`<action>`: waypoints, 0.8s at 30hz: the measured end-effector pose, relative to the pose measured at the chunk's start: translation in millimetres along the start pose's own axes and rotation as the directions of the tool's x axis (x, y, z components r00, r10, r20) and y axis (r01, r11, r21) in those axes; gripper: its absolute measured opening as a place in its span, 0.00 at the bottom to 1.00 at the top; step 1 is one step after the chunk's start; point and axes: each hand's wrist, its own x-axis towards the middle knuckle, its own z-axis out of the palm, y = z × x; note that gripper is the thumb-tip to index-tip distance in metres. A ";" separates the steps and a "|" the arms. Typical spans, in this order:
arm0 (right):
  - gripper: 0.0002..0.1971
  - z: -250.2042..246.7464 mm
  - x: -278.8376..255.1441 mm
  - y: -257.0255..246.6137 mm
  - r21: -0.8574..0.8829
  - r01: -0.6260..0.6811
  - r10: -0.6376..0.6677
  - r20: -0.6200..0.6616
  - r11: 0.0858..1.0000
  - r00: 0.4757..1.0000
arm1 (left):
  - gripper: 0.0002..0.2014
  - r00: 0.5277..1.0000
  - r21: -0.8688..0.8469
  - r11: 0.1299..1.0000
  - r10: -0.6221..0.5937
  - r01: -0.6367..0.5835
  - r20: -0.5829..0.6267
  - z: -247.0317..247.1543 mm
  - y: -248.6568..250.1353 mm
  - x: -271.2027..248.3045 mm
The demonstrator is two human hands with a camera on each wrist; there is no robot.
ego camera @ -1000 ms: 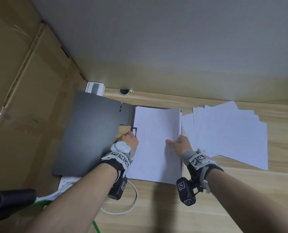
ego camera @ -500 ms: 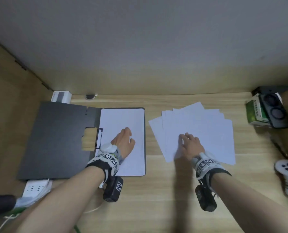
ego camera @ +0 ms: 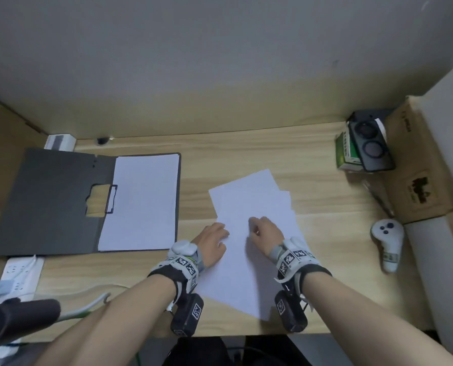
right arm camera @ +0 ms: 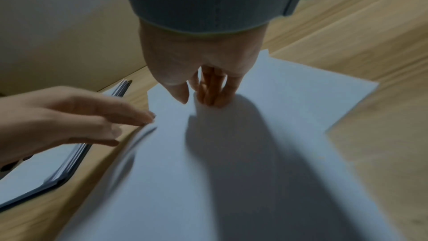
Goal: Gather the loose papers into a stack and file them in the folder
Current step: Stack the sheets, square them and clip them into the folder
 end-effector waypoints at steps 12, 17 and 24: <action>0.24 -15.2 -43.3 50.9 0.129 -0.454 0.470 -0.147 0.882 0.871 | 0.33 0.972 0.100 0.991 -0.105 0.085 0.211 -14.1 24.2 -10.6; 0.14 -0.8 -43.6 29.2 0.186 -0.510 0.538 -0.163 0.840 0.827 | 0.22 0.967 0.053 0.989 -0.147 0.139 0.207 -9.5 20.3 -6.2; 0.28 9.2 -56.0 29.8 0.238 -0.530 0.575 -0.208 0.814 0.791 | 0.17 0.983 -0.301 0.943 -0.173 0.144 -0.069 -11.8 8.4 -13.4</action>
